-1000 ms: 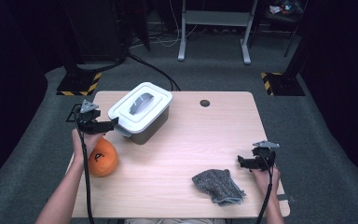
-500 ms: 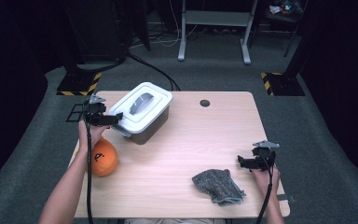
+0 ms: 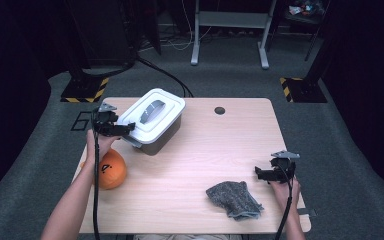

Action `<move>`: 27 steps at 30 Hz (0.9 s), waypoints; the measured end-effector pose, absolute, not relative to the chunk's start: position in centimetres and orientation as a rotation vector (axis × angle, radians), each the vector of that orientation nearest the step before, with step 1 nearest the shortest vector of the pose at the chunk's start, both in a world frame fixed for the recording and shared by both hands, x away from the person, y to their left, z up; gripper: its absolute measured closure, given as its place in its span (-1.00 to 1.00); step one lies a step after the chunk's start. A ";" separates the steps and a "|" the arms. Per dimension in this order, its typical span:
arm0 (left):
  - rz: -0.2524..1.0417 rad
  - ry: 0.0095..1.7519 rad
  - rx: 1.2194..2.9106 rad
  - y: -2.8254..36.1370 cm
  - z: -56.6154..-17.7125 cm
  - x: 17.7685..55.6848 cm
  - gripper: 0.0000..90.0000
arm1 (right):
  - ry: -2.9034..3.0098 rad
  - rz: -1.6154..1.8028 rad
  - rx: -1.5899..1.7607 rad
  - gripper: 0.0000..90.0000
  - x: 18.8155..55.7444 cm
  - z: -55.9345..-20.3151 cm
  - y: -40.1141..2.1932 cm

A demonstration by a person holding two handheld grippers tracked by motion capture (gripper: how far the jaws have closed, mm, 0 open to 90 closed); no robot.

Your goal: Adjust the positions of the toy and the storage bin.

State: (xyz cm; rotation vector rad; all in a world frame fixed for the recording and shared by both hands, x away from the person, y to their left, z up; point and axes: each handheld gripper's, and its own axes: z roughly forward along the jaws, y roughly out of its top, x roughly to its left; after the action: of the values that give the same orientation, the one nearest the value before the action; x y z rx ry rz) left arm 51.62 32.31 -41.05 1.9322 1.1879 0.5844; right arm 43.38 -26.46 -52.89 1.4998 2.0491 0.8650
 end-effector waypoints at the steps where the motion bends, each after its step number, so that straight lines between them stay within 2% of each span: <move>1: 0.584 1.188 1.932 32.3 -41.0 51.6 -0.62 | 2.049 0.865 1.500 -1.00 43.4 -52.9 -26.5; 27: 0.587 1.169 1.975 28.3 -40.5 48.1 -0.64 | 2.049 0.865 1.500 -1.00 43.4 -52.9 -26.5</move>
State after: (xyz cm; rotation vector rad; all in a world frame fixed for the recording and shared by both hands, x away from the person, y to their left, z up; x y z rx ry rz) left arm 48.07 28.33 -40.55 1.9753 1.1687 0.5874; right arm 43.37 -26.45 -52.89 1.5004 2.0491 0.8651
